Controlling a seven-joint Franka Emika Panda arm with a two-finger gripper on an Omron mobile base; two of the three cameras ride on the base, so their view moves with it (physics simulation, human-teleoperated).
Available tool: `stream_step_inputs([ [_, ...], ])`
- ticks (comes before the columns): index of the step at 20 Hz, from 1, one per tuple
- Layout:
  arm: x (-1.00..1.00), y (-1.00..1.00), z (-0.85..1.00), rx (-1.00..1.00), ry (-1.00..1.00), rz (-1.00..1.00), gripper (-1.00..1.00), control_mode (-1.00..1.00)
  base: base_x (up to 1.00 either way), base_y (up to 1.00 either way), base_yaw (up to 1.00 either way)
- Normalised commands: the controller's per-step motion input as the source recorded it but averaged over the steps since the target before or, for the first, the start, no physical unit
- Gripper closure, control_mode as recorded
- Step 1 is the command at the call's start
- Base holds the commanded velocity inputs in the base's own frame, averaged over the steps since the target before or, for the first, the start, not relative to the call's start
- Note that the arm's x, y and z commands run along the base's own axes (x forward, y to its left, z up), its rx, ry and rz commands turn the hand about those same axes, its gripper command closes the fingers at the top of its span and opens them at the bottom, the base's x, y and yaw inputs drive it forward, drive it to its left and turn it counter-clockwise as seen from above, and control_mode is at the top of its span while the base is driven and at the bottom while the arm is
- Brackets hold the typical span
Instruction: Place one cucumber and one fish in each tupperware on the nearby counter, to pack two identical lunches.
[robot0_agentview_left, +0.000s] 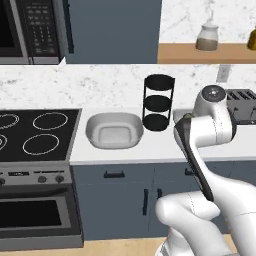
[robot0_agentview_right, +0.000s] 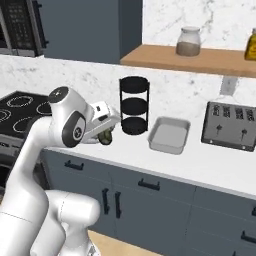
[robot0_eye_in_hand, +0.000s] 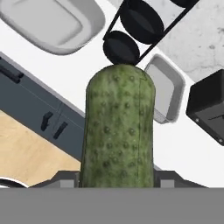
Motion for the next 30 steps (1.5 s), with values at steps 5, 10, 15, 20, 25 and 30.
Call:
stream_step_inputs([
  [5, 0.0, 0.0, 0.0, 0.0, 0.0, 0.0, 1.0, 1.0, 0.64, 0.96, -0.05],
  [10, 0.0, 0.0, 0.0, 0.0, 0.0, 0.0, 1.0, 1.0, 0.13, 0.64, -0.04],
  [15, 0.0, 0.0, 0.0, 0.0, 0.0, 0.0, 1.0, 1.0, 0.59, 0.29, -0.02],
  [20, 0.01, 0.0, -0.05, 0.0, 0.02, 0.0, 1.0, -1.0, 0.18, 0.0, 0.0],
  [25, 0.26, 0.0, -0.58, 0.0, 0.19, -0.01, 1.0, -1.0, 0.0, 0.0, 0.0],
  [30, 0.61, -0.01, -0.47, 0.02, 0.37, 0.03, 1.0, -1.0, 0.0, 0.0, 0.0],
])
